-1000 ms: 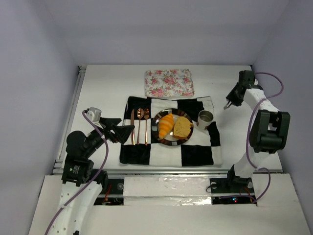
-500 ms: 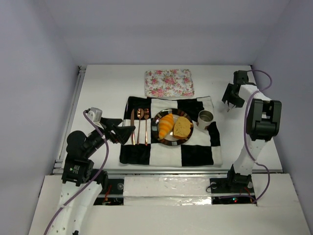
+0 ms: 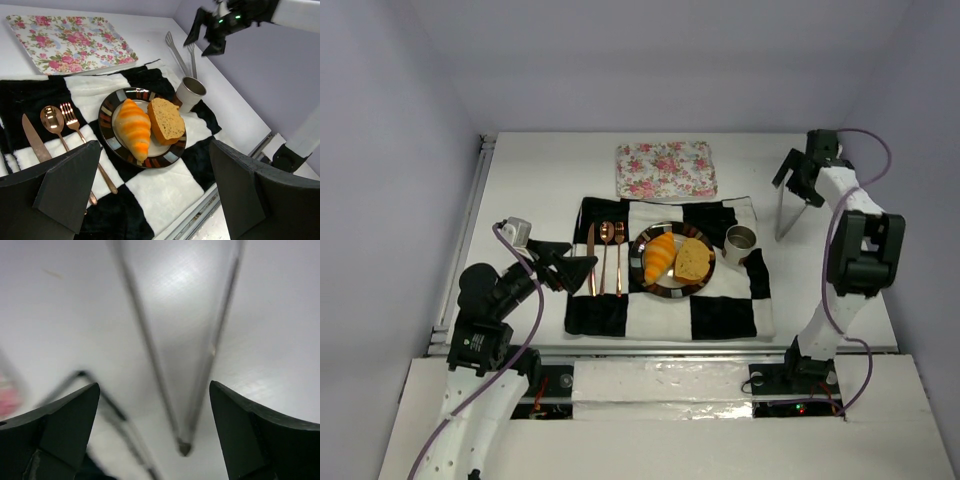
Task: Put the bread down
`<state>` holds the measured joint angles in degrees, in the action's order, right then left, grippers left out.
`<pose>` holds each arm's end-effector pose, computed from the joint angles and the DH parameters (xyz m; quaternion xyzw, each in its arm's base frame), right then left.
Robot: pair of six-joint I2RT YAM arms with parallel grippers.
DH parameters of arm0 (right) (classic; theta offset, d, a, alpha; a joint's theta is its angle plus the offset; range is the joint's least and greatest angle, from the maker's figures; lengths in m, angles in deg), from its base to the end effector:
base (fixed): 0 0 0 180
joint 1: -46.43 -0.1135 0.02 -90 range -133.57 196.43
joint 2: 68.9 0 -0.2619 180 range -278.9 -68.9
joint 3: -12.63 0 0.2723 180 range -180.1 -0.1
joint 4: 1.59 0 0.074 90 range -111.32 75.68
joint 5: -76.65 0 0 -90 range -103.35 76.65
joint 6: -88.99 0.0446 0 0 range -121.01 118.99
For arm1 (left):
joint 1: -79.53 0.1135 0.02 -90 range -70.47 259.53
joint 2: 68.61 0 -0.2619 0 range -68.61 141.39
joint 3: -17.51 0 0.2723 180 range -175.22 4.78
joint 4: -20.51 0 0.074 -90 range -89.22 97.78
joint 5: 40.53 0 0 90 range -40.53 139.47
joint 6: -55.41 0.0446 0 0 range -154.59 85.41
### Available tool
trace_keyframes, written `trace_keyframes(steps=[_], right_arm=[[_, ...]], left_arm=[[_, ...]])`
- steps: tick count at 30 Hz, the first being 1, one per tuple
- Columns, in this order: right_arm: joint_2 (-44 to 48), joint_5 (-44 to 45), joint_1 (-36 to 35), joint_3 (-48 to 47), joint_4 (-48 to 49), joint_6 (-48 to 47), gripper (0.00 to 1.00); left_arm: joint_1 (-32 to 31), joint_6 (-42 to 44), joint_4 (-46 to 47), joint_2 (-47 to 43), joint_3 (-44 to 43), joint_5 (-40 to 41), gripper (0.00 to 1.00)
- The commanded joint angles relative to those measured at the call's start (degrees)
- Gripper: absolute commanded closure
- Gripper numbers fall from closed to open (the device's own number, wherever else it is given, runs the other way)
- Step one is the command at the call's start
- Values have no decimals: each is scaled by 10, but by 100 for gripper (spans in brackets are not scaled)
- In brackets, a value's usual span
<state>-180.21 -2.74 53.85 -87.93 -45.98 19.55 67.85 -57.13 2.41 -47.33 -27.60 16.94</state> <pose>0.4452 -0.0663 0.2100 0.2565 0.9151 -0.0535 0.3064 0.1284 -0.0510 0.3297 0.1458 0.6608 -0.3890 0.6251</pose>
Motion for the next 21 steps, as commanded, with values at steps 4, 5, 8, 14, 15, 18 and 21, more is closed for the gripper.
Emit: trace_keyframes(steps=[4, 5, 8, 14, 15, 18, 21], right_arm=[[323, -217, -8, 247, 274, 214, 15], [359, -236, -8, 286, 305, 254, 18], [484, -304, -14, 391, 372, 298, 62], [709, -387, -25, 492, 344, 316, 100], [737, -398, -25, 519, 339, 318, 100], [839, -431, -25, 541, 295, 314, 100], [901, -457, -25, 545, 258, 305, 97]], left_arm=[[2, 1, 26, 10, -8, -9, 9], [2, 4, 25, 13, -8, -11, 9], [2, 3, 27, 20, -8, -15, 8], [7, 4, 26, 42, -8, -8, 7], [7, 5, 26, 45, -8, -5, 7], [7, 5, 25, 45, -8, -1, 8], [7, 3, 27, 38, -8, 12, 8]])
